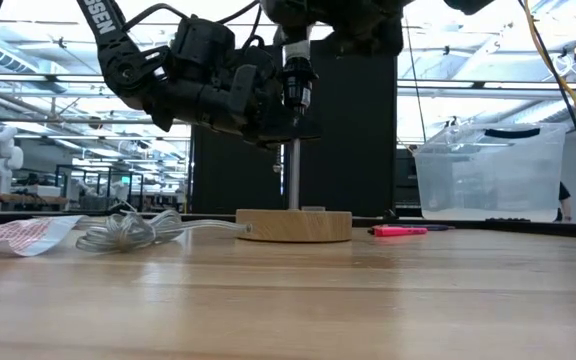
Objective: Screw lightbulb
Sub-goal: Remove the white lightbulb from the desk lamp
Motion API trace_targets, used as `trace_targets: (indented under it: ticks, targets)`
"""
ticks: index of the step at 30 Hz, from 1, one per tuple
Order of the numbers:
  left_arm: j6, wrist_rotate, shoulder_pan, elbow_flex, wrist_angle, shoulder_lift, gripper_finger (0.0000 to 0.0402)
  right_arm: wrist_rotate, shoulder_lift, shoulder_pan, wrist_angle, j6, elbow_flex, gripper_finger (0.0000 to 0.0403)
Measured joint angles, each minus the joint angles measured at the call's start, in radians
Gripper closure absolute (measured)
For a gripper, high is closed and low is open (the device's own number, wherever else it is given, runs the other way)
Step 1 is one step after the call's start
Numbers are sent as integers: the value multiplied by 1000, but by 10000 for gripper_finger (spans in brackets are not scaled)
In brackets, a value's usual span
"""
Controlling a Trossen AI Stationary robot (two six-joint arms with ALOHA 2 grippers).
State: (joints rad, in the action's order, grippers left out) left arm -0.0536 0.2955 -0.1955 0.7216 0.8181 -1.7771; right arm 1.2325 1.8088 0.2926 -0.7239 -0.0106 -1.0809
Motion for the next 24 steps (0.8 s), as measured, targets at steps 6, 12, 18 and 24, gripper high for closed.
trace_targets:
  ticks: [6, 12, 18, 24]
  targets:
    - [-1, 1, 0, 0, -1, 0, 373, -45, 0, -20, -66, -71, 0, 180]
    - [-6, 15, -1, 0, -2, 0, 373, -77, 0, -40, -88, -97, 0, 246]
    - [-31, 79, -3, 0, -3, 0, 373, -91, -3, -43, -88, -139, 0, 254]
    - [-51, 108, -3, 2, -14, 1, 373, -129, -29, -43, -7, -146, 0, 254]
